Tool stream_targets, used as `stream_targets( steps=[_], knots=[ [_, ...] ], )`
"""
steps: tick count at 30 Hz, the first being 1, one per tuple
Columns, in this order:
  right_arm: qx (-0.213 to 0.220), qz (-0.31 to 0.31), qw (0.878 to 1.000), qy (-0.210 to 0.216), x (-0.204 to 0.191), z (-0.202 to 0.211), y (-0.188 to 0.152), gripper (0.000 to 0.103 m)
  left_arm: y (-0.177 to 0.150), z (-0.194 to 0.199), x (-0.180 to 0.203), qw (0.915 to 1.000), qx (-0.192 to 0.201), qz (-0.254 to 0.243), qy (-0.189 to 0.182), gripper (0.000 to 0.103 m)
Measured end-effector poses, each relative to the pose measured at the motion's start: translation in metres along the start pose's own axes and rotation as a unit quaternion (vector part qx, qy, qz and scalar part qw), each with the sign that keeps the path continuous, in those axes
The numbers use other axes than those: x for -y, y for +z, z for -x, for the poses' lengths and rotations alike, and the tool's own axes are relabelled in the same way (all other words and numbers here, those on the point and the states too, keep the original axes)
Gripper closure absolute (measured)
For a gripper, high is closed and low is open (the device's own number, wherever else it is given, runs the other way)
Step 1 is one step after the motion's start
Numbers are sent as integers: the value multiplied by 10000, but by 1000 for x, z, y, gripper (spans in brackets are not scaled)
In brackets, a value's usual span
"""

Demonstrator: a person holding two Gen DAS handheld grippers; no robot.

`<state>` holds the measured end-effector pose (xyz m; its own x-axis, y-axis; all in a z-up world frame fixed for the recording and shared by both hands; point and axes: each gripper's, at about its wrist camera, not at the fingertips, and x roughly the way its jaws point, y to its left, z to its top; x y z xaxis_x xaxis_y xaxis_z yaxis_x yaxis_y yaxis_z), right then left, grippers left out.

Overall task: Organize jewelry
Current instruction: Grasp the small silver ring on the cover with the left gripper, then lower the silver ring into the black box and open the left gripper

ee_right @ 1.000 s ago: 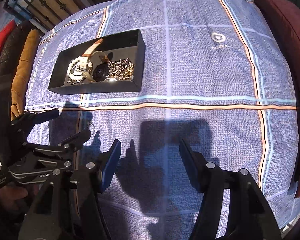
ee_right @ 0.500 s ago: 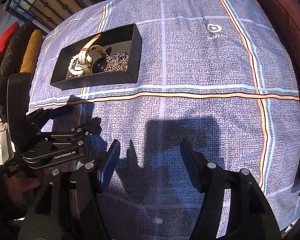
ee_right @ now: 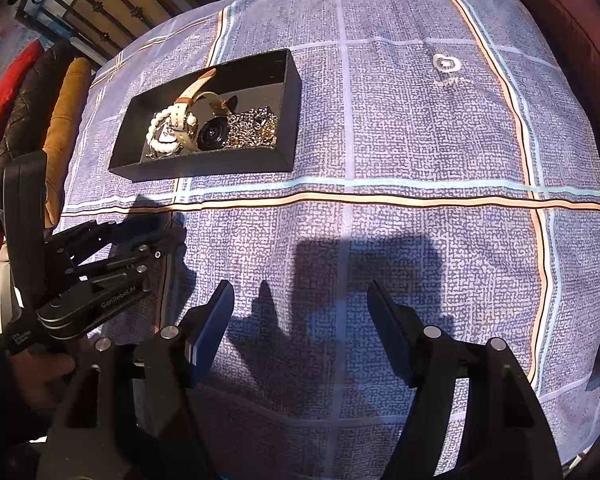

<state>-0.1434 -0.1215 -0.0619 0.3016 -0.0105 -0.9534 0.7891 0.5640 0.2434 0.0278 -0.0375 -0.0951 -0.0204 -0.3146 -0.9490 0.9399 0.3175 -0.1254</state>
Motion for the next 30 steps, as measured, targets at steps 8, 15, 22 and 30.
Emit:
stream_targets(
  steps=[8, 15, 22, 30],
  knots=[
    [-57, 78, 9999, 47, -11, -4, 0, 34, -2, 6, -15, 9999, -12, -52, -98, 71],
    [-75, 86, 9999, 48, -13, -5, -1, 34, 17, -7, 2, 9999, -120, -95, 26, 68],
    [-133, 76, 9998, 86, -12, -8, 0, 34, 22, -4, -15, 9997, -59, 27, -221, 85],
    [-163, 156, 9997, 115, -18, -11, -1, 29, 8, 17, -20, 9994, 30, 91, -346, 85]
  ],
)
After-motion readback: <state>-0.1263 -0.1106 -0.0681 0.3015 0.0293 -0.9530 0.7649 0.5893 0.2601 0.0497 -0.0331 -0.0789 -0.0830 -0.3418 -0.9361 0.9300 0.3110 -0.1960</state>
